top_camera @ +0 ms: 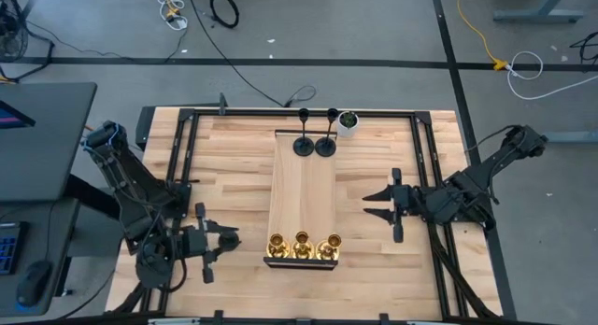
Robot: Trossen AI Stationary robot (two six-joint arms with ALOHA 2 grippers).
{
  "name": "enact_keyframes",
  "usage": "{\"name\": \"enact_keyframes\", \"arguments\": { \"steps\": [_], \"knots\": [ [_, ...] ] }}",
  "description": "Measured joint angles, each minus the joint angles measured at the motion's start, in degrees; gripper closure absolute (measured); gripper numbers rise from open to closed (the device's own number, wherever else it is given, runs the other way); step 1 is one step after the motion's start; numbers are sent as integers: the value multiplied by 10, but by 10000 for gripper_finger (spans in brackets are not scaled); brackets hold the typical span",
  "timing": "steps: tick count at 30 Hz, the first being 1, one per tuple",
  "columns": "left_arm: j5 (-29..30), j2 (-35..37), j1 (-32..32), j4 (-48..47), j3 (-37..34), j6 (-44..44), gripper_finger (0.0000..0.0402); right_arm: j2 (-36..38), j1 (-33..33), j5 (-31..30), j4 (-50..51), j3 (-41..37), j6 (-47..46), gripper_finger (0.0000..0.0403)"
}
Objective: Pick & Place candle stick holders
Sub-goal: Align the black candle holder with the other black candle holder on the shelf
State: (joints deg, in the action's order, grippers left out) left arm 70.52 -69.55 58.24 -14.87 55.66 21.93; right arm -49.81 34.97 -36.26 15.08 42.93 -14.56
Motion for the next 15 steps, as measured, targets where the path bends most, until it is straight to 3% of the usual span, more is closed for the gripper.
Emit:
{"name": "enact_keyframes", "arguments": {
  "steps": [9, 15],
  "knots": [
    [46, 29, 79, -278, 0, 305, 264, 27, 0, 27, -94, -75, 2, 275],
    [33, 29, 103, -397, 0, 438, 264, 27, 0, -13, -87, -75, 20, 275]
  ]
}}
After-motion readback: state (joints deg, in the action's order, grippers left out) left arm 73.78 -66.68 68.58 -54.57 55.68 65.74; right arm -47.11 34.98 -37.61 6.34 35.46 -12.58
